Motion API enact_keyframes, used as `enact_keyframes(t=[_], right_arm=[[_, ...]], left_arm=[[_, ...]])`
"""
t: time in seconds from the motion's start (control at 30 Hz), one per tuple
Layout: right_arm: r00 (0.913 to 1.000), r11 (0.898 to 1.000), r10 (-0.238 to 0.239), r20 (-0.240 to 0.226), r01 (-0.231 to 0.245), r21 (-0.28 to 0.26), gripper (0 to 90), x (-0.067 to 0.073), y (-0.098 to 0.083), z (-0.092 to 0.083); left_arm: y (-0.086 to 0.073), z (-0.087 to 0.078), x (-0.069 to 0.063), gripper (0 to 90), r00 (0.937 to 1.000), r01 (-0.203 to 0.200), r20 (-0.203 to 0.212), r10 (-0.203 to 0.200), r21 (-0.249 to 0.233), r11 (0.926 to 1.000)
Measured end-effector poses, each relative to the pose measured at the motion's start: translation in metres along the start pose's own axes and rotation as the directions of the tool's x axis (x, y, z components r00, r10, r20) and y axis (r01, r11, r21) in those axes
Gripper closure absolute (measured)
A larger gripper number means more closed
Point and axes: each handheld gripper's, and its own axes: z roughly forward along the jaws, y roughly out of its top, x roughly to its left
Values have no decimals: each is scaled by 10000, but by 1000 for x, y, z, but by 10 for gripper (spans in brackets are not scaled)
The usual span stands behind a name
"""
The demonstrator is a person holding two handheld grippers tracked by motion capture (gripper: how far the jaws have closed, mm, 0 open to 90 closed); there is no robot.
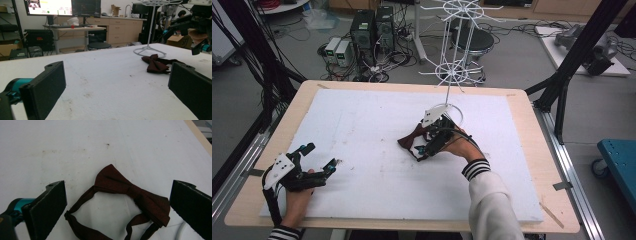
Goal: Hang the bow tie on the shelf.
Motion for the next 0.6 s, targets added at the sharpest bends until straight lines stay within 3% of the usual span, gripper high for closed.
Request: enact_keyframes(t=[0.33, 0.43, 0.5, 0.6], right_arm=[[9998, 9999, -131, -127, 132, 54, 7, 0, 1, 1], [9990, 9983, -385, -243, 395, 429, 8, -4, 10, 3], [9990, 9989, -380, -233, 386, 250, 7, -5, 14, 4], [9978, 9954, -561, -362, 587, 751, 8, -8, 20, 10]], left_arm=[[0, 0, 0, 18, 10000, 0, 0, 0, 3, 10000], [0, 0, 0, 17, 10000, -6, 3, 6, 5, 10000], [0, 0, 0, 18, 10000, 2, 2, -2, 8, 10000], [0, 0, 0, 18, 10000, -5, 5, 5, 2, 10000]])
